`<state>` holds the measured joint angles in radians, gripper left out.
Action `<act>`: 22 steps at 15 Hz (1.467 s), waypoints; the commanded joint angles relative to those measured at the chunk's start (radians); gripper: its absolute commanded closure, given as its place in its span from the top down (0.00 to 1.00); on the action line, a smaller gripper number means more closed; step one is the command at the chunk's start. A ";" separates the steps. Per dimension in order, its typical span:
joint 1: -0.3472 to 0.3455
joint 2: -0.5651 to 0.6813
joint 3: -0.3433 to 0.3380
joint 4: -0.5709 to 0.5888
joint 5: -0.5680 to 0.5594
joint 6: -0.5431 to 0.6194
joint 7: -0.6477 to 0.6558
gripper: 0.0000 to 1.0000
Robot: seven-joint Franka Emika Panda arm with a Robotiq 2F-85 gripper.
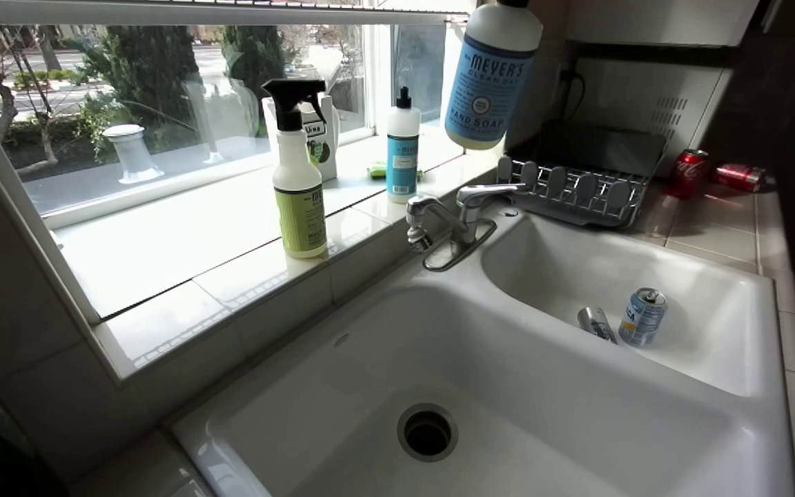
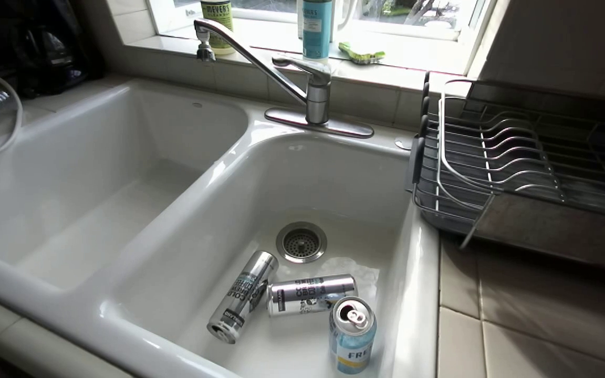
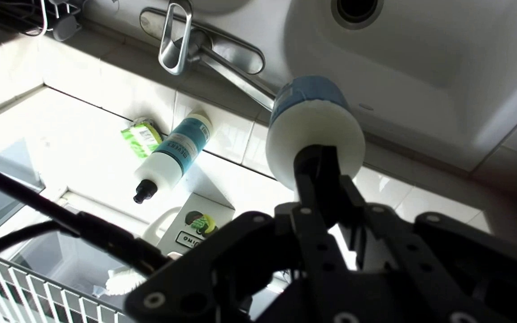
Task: Remove the bottle from the sink and put it on the window sill
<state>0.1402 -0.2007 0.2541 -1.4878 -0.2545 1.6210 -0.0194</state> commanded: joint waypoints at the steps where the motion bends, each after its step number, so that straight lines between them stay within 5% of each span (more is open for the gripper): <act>1: 0.012 0.021 -0.008 0.026 -0.006 -0.009 0.002 0.17; 6: 0.013 0.033 -0.007 0.045 -0.006 -0.017 0.002 0.17; 7: 0.013 0.033 -0.007 0.046 -0.006 -0.017 0.002 0.04; 22: -0.005 0.420 -0.082 0.484 0.000 -0.042 -0.126 0.04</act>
<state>0.1340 0.1270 0.1714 -1.1300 -0.2565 1.6097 -0.1123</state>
